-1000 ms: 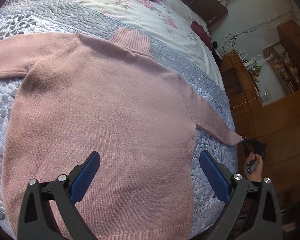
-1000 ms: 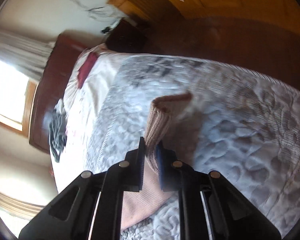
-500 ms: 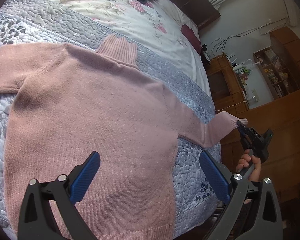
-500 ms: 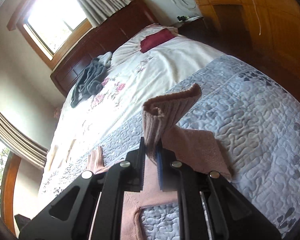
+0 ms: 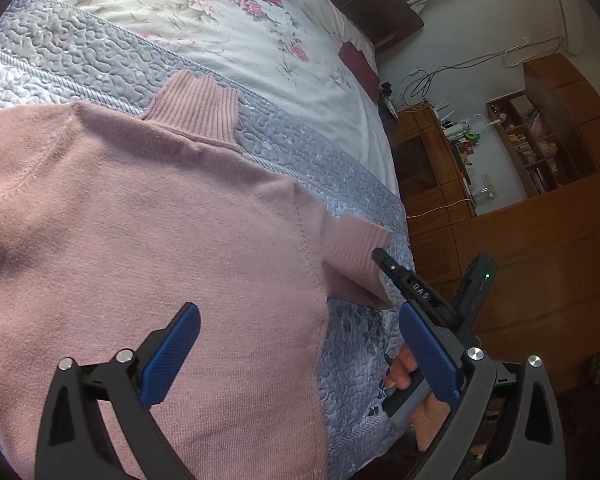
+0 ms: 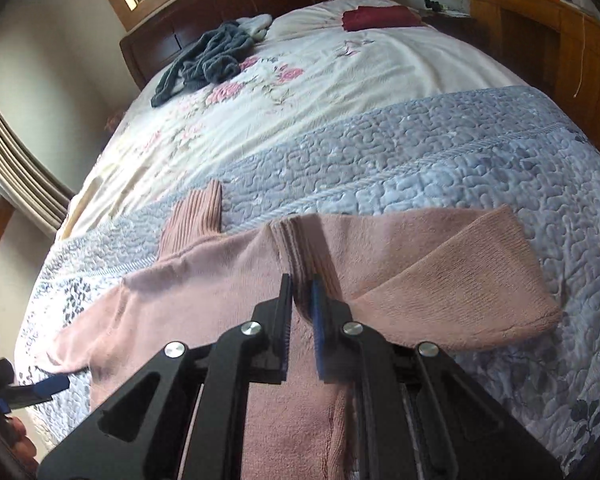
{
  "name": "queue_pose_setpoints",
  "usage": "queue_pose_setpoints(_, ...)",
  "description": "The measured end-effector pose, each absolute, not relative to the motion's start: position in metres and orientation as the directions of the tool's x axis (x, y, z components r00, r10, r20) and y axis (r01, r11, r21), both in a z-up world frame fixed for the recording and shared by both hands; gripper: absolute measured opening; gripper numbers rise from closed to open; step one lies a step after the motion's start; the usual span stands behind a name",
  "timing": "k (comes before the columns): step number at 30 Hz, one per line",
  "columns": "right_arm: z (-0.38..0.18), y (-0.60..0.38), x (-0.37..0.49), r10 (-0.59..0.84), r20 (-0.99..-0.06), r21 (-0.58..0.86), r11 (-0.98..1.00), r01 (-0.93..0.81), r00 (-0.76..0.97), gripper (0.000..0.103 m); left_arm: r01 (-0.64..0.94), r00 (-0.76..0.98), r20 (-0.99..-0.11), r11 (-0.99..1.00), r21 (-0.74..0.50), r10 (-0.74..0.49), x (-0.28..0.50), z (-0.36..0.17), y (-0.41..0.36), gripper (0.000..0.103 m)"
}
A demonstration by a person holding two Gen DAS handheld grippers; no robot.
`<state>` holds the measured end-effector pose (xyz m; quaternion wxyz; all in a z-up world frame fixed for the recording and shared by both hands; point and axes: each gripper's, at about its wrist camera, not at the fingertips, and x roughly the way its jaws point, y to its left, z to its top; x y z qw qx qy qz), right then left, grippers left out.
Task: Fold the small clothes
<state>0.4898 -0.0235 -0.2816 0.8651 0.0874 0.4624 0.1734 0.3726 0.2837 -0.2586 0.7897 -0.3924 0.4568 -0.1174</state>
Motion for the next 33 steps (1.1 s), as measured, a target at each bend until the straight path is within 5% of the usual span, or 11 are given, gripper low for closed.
queue_pose_setpoints(10,-0.341,0.029,0.471,0.326,-0.835,0.212,0.934,-0.289,0.444,0.013,-0.203,0.484,-0.568,0.546,-0.813,-0.665,0.437,-0.312,0.268,0.099)
queue_pose_setpoints(19,-0.333,0.01,0.409,0.333,-0.832,0.172,0.915,-0.365,0.443,0.041,-0.234,0.418,-0.511,0.455,-0.859,-0.751,0.462,-0.356,0.224,0.099)
queue_pose_setpoints(29,-0.315,-0.04,0.342,0.429,-0.79,0.34,0.901,-0.271,0.438,0.046,-0.299,0.326,-0.546,0.463,-0.834,-0.772,0.494,-0.396,0.178,0.099)
queue_pose_setpoints(30,-0.314,-0.043,0.337,0.438,-0.785,0.355,0.898,-0.26,0.439,0.046,-0.302,0.32,-0.553,0.47,-0.829,-0.77,0.496,-0.397,0.176,0.09)
queue_pose_setpoints(33,-0.311,-0.05,0.324,0.464,-0.768,0.404,0.886,-0.228,0.442,0.047,-0.313,0.271,-0.594,0.514,-0.799,-0.758,0.501,-0.398,0.168,0.043)
